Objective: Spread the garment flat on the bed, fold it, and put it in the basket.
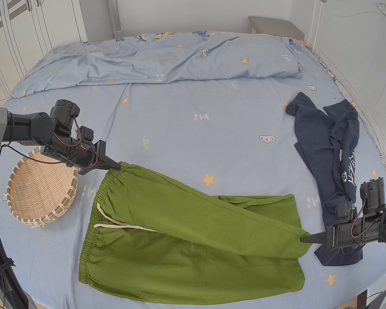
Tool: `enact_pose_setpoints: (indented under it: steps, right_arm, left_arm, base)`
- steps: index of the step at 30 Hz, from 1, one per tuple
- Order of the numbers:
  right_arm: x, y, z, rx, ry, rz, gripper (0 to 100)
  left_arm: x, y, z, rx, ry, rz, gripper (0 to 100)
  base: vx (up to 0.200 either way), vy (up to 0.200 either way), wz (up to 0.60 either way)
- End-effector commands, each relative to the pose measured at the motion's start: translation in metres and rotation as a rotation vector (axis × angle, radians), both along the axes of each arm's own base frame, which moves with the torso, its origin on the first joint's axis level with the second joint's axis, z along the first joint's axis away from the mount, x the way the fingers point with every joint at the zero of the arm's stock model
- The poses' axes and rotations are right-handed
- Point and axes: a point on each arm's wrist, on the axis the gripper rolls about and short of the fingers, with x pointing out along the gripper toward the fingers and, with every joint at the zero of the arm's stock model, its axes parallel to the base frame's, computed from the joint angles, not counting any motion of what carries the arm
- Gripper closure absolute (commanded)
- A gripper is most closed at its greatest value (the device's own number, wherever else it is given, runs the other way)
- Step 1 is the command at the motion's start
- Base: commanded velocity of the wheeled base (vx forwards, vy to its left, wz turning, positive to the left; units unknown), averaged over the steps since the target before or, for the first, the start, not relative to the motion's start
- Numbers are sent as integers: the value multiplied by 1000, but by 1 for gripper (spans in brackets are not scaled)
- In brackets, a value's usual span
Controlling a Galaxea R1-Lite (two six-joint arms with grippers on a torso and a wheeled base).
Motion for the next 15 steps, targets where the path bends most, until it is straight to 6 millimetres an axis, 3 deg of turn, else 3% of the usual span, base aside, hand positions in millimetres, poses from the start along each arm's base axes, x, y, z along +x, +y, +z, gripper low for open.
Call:
enact_pose_setpoints:
  steps: [1,7,9,10,11,13,14,15]
  right_arm:
    - [1,-1,0,2,-1,-6,100]
    - [2,-2,6,5,-25,-15,100]
    - [9,-2,26,28,-85,-32,100]
    - [9,-2,26,28,-85,-32,100]
    - [9,1,48,55,-123,-43,100]
    - [12,2,64,63,-148,-43,100]
    - [18,3,81,64,-166,-38,100]
    - [18,3,81,64,-166,-38,100]
  left_arm:
    - [0,0,0,0,-1,1,100]
    - [-1,0,1,0,-2,1,100]
    - [-2,2,3,0,-7,6,100]
    - [-2,2,3,0,-7,6,100]
    - [-3,2,4,0,-7,6,100]
    - [-3,3,5,-1,-9,9,100]
    - [-4,3,6,0,-10,9,100]
    - [-4,3,6,0,-10,9,100]
  base:
    - [0,0,0]
    - [0,0,0]
    - [0,0,0]
    - [0,0,0]
    - [0,0,0]
    - [0,0,0]
    - [0,0,0]
    - [0,0,0]
